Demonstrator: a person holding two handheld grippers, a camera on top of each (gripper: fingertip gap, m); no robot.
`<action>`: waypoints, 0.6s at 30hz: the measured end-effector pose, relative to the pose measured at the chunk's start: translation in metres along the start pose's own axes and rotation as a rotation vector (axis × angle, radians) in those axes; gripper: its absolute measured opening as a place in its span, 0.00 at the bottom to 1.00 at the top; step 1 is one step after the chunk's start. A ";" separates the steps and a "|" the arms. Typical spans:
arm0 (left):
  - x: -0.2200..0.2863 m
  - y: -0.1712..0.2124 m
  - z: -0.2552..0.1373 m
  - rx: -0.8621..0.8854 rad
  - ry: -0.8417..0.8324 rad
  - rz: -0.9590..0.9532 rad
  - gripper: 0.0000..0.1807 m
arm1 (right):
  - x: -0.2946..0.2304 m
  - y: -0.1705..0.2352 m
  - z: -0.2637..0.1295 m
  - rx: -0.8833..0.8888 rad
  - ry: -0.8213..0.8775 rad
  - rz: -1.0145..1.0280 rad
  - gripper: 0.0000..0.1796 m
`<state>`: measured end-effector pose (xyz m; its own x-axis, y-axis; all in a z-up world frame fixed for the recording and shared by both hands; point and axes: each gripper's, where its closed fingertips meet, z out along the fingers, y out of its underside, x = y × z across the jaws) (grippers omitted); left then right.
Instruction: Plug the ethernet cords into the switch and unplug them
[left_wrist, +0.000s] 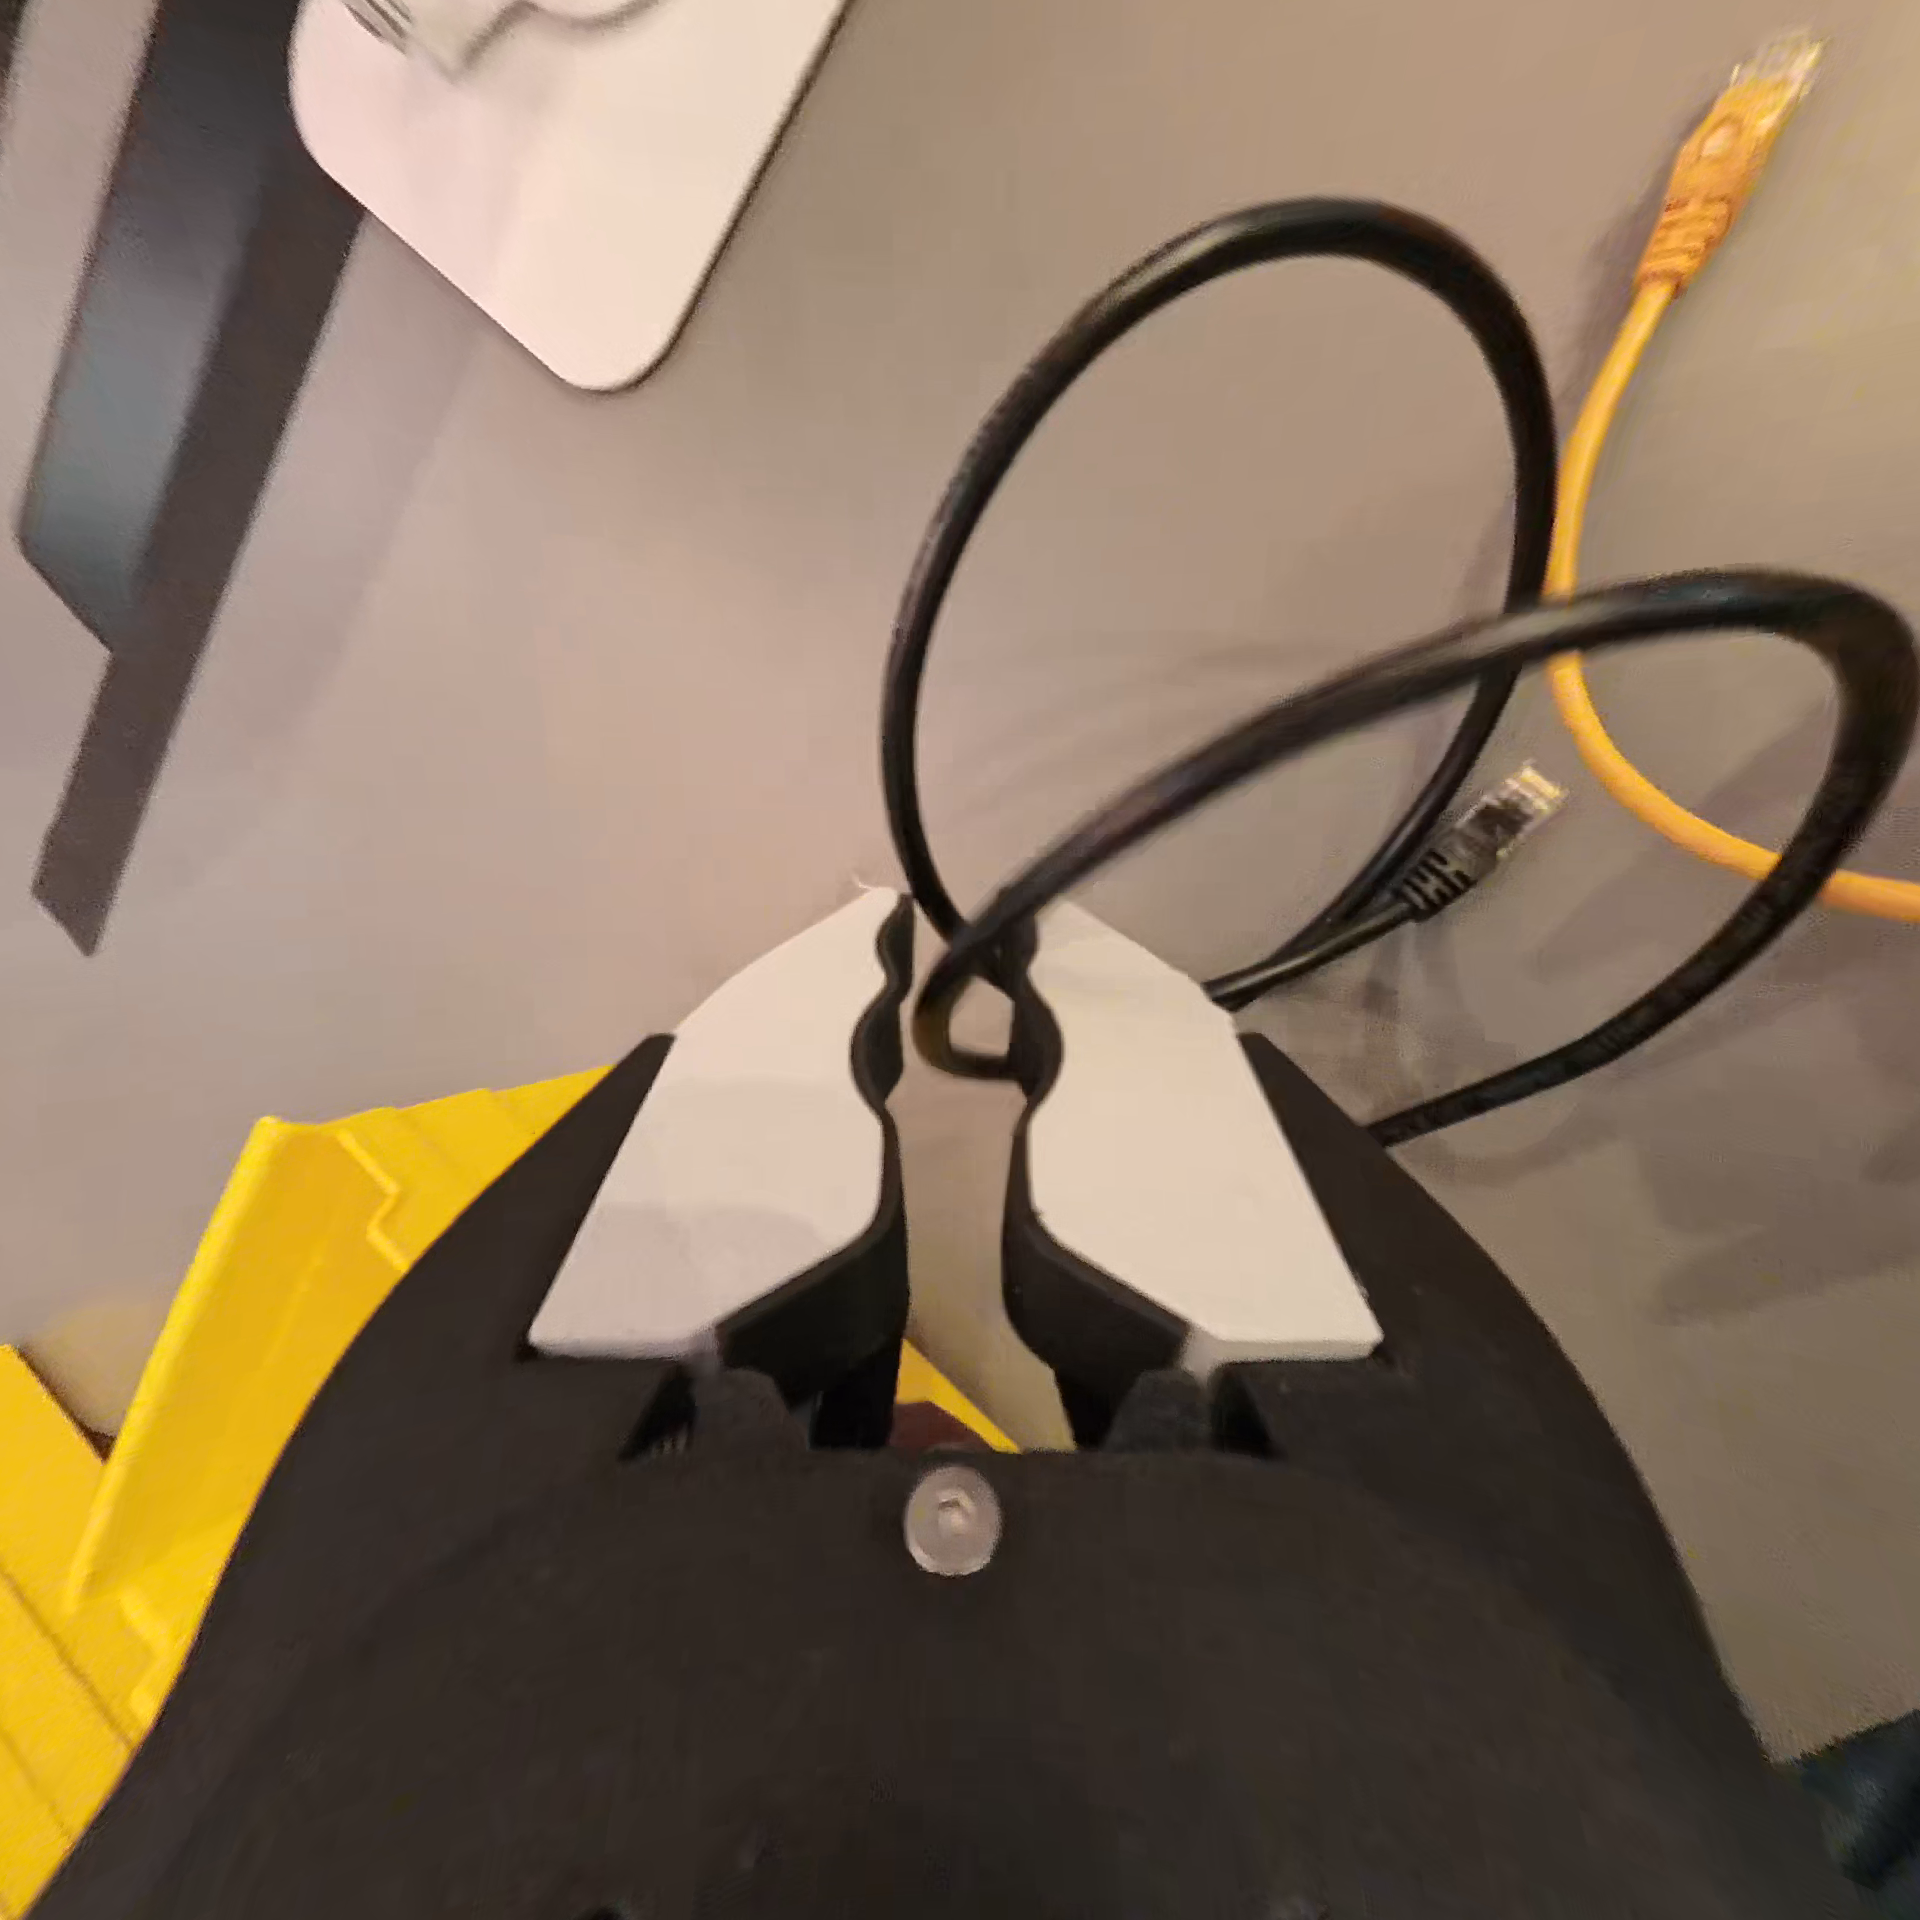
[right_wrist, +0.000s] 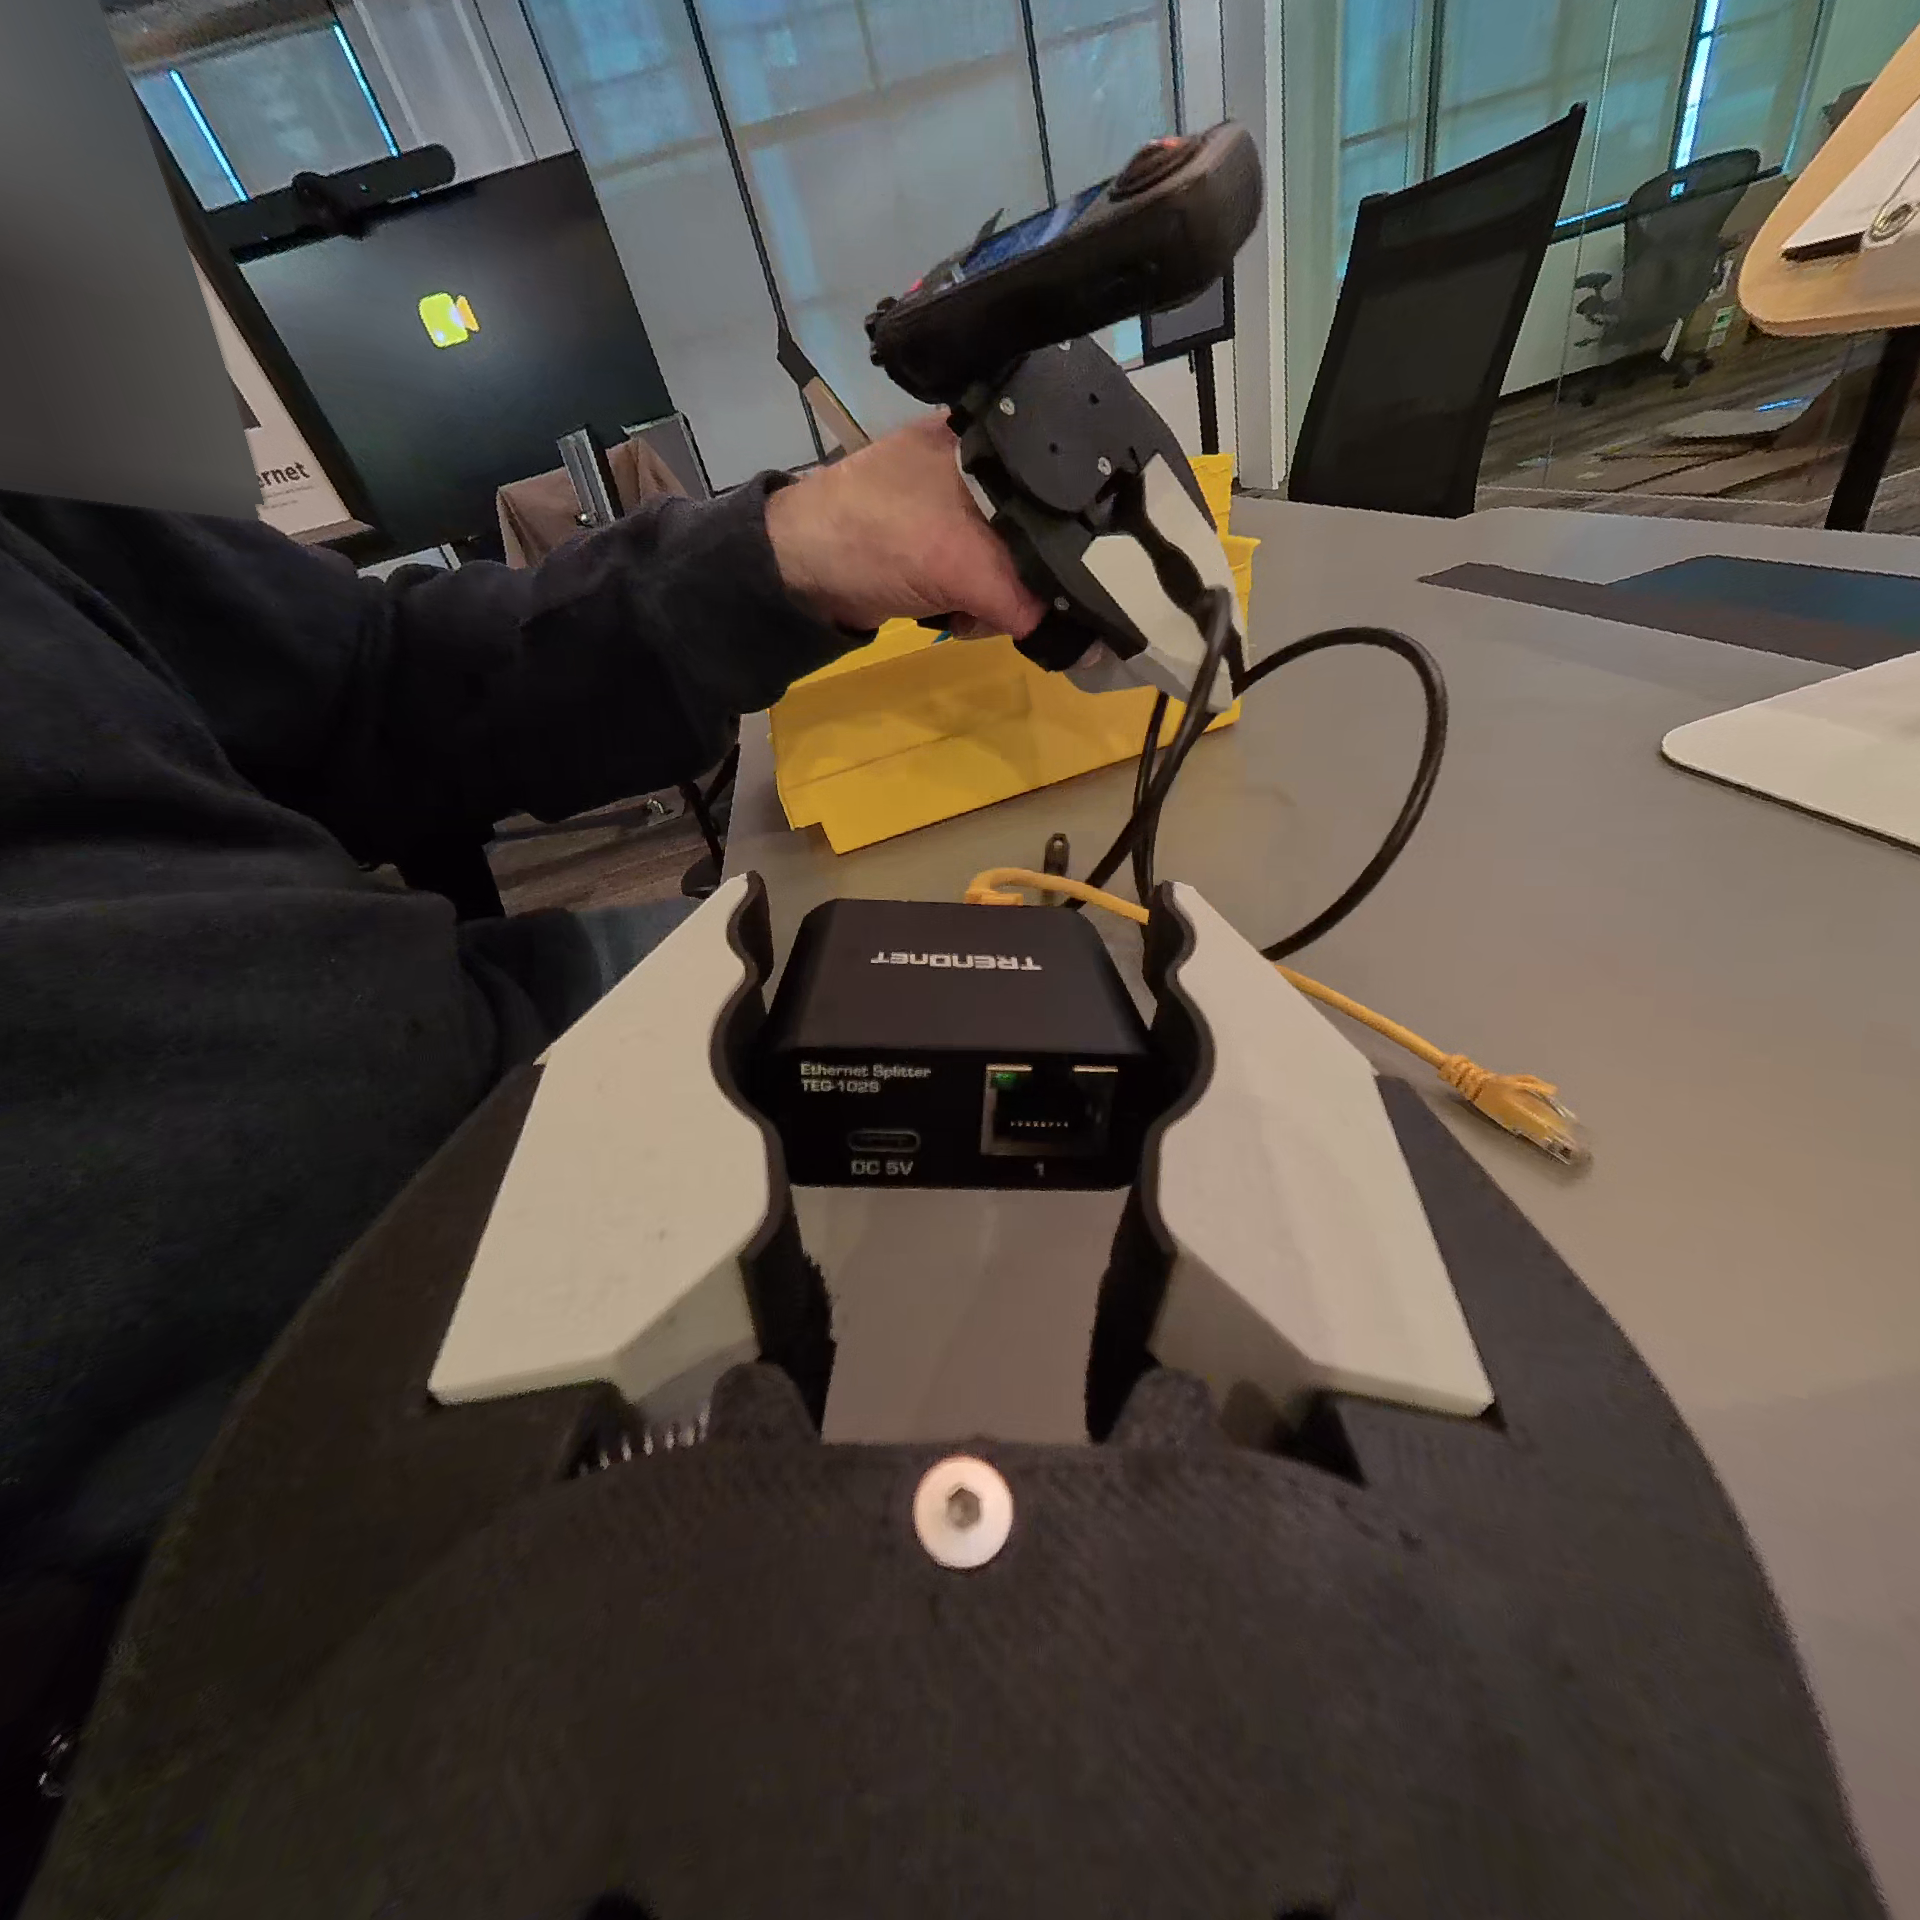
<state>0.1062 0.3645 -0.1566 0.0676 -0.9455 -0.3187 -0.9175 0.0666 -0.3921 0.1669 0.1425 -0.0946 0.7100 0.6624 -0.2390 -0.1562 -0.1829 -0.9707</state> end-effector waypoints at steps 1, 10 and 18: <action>0.000 0.003 0.000 -0.010 0.007 -0.005 0.12 | 0.000 0.001 0.001 -0.003 0.001 -0.001 0.40; 0.011 0.025 -0.046 0.017 -0.005 0.012 0.21 | 0.003 0.004 0.001 -0.010 0.007 0.005 0.40; 0.062 0.048 -0.011 -0.124 0.027 0.295 0.20 | -0.001 0.005 0.003 -0.023 0.009 -0.007 0.40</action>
<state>0.0623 0.3053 -0.1861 -0.2169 -0.8995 -0.3793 -0.9371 0.3007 -0.1772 0.1633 0.1433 -0.0998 0.7171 0.6574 -0.2315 -0.1348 -0.1950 -0.9715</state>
